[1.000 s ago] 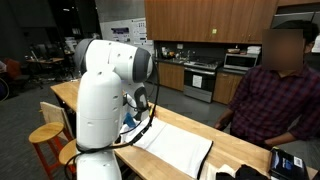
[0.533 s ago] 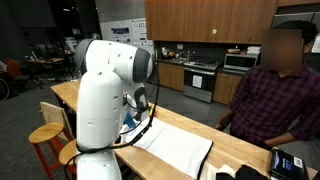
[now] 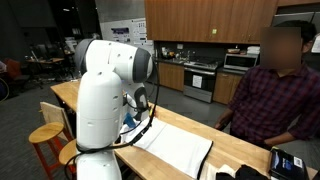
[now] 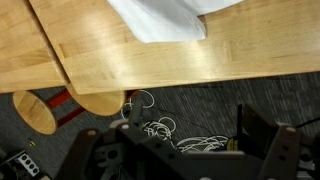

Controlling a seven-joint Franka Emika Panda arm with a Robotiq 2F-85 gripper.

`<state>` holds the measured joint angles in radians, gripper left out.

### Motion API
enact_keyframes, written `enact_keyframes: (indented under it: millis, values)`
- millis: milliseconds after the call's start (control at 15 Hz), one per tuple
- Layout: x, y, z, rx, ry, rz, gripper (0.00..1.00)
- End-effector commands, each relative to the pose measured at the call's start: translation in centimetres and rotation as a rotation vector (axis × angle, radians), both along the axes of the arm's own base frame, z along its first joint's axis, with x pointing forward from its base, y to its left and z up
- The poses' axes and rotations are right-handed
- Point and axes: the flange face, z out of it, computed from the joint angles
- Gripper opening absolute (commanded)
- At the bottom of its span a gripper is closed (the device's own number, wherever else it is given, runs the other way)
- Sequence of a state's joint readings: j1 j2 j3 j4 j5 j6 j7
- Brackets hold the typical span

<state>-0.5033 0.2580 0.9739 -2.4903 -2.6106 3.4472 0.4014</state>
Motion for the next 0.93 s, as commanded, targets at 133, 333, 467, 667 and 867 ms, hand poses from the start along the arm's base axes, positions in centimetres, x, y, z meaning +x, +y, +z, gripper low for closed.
enact_keyframes:
  millis: [133,333,467,667,867]
  values:
    - [-2.5,-0.8,-0.6,-0.085,-0.034,0.116,1.0]
    - [-5.0,-1.7,-1.9,-0.124,-0.027,0.244,1.0]
    - [-7.0,-2.3,-2.2,-0.161,-0.02,0.328,1.0]
    - [-10.6,-3.1,-2.9,-0.211,-0.016,0.448,1.0]
    - [-13.4,-3.4,-3.3,-0.237,-0.019,0.588,1.0]
